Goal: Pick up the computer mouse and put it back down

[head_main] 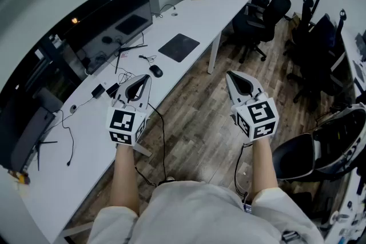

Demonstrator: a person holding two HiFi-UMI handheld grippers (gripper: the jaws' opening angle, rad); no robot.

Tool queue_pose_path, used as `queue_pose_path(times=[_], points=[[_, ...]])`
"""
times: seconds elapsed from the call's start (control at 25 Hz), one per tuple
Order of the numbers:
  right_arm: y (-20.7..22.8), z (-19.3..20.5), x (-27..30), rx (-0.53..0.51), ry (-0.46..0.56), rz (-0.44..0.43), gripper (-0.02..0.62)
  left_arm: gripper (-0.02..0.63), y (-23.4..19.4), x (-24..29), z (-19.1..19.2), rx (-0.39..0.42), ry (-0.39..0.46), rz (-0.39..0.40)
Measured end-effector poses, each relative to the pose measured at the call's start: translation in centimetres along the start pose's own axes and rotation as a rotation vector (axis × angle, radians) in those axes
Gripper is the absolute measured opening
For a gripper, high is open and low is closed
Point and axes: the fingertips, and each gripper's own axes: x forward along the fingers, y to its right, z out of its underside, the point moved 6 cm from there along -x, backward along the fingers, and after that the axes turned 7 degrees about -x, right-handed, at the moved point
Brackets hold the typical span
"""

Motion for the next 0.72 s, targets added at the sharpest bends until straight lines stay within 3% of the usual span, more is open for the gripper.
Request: queue_pose_path(times=[0.44,0.72], points=[[4.5,3.5,-0.1,0.054,0.017,-0.029,0.014,0.017,2.6,3.2,0.9,0.008,-0.052,-0.043],[6.1,5.8,5.4,0.071,-0.002,-0.075,0.013,0.017,-0.2,7.7,3.1,-0.002,-0.078,-0.054]])
